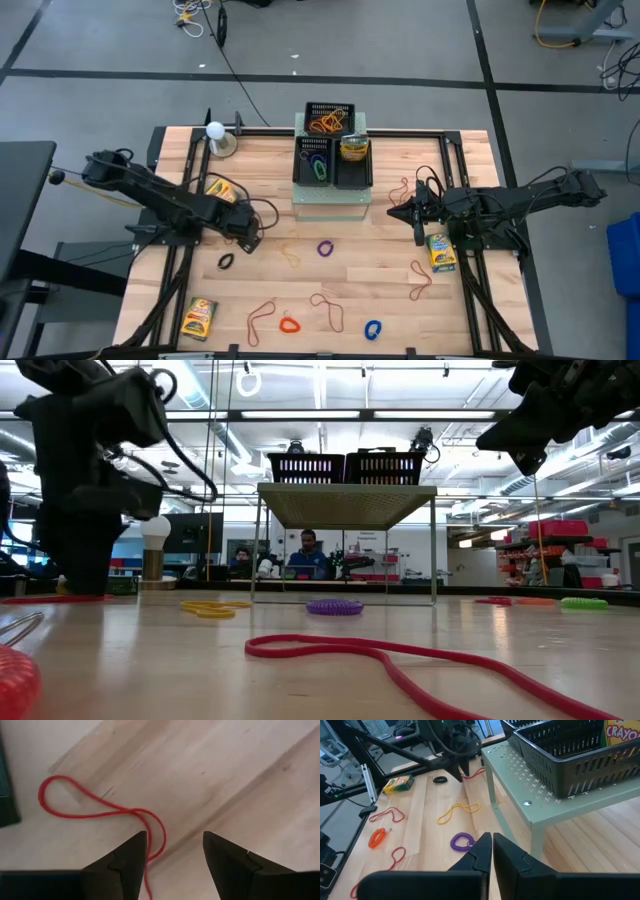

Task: Pick & Place Office Desk Supplies
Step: Put the red rubber band into the top black bin

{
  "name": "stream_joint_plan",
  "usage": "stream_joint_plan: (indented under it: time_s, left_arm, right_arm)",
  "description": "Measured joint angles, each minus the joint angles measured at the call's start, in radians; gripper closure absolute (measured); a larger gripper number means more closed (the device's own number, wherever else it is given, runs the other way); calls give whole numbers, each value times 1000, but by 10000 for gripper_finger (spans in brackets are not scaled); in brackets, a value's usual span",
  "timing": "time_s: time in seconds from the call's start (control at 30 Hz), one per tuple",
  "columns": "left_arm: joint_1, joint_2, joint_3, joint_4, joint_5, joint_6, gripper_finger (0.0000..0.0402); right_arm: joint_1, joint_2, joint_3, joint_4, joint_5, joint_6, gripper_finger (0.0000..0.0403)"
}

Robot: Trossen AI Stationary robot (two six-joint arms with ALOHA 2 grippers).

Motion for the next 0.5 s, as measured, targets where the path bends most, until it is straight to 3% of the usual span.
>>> stream_joint_plan:
  time_s: [0.2,0.5]
  left_arm:
    - [16,83,8,-19,1,-11,225]
    - [16,14,0,-71,21,70,388]
  right_arm:
    - [0,0,0,0,0,0,378]
    - [0,0,0,0,0,0,378]
